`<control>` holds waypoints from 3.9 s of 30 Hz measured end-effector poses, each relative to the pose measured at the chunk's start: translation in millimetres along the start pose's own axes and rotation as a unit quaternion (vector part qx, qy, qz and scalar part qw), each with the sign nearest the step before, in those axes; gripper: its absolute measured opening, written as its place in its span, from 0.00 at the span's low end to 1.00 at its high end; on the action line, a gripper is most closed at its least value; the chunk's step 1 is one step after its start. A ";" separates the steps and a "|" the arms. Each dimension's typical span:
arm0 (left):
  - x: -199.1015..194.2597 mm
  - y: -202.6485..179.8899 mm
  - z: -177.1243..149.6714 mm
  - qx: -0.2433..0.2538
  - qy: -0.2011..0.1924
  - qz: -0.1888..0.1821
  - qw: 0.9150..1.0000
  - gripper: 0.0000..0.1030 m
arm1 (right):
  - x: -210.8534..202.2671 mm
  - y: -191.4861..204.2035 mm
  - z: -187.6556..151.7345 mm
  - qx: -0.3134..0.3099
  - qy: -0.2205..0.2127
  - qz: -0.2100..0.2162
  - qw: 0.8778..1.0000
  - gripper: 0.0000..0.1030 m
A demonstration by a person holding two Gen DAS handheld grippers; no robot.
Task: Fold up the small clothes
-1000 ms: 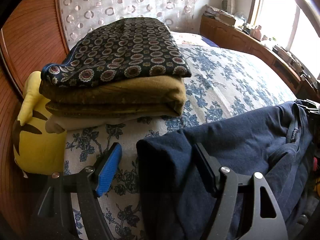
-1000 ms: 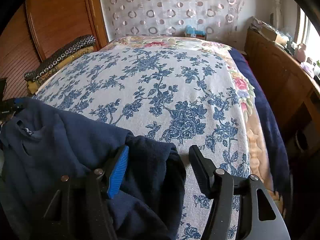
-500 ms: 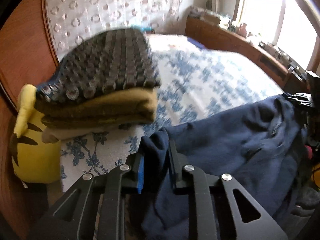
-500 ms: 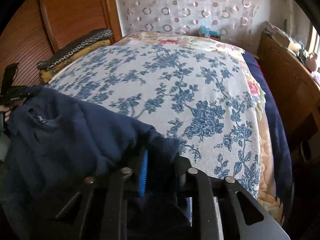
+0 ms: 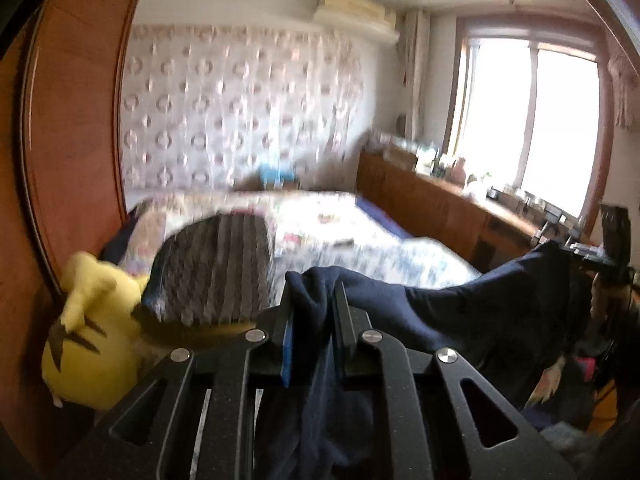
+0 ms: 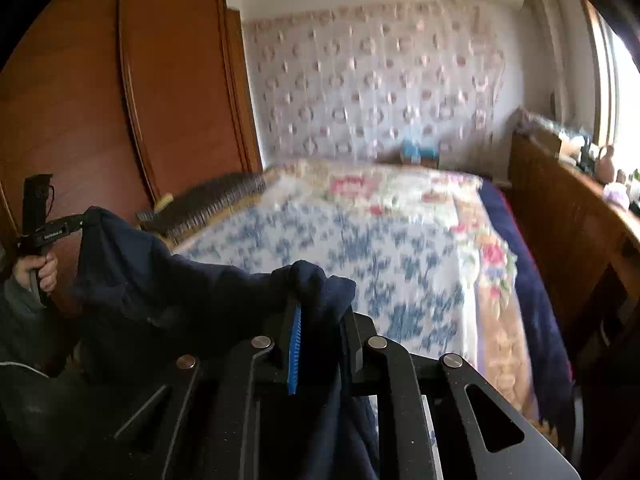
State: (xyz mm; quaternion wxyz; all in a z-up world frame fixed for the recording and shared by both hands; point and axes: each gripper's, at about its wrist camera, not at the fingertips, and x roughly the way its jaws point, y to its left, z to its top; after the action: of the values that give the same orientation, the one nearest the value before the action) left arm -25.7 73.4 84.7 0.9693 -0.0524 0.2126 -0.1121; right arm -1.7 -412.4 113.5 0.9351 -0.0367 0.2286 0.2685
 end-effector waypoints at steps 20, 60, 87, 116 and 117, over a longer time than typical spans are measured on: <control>-91.3 -25.8 96.8 0.043 -0.153 0.005 0.987 0.15 | -129.1 46.9 33.7 -0.064 -0.147 -0.037 0.986 0.14; 221.6 25.6 59.8 0.056 0.064 0.084 0.993 0.16 | 265.2 -24.7 8.6 -0.045 0.052 -0.154 0.986 0.14; 190.6 15.8 -0.1 0.047 0.099 0.077 0.991 0.70 | 221.9 -17.1 -32.5 0.024 0.107 -0.136 0.985 0.46; 190.6 18.6 -50.9 0.025 0.140 0.077 0.987 0.34 | 203.4 -29.9 -70.2 0.061 0.164 -0.141 0.974 0.47; 191.3 18.0 -51.6 0.027 0.142 0.079 0.986 0.34 | 203.6 -29.0 -70.9 0.060 0.164 -0.141 0.974 0.47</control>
State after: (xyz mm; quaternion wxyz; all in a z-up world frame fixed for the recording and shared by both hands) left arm 125.2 42.2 -41.2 0.9362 0.0075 0.3483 -0.0473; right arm 137.4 -352.0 -42.4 0.9137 -0.0556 0.3872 0.1101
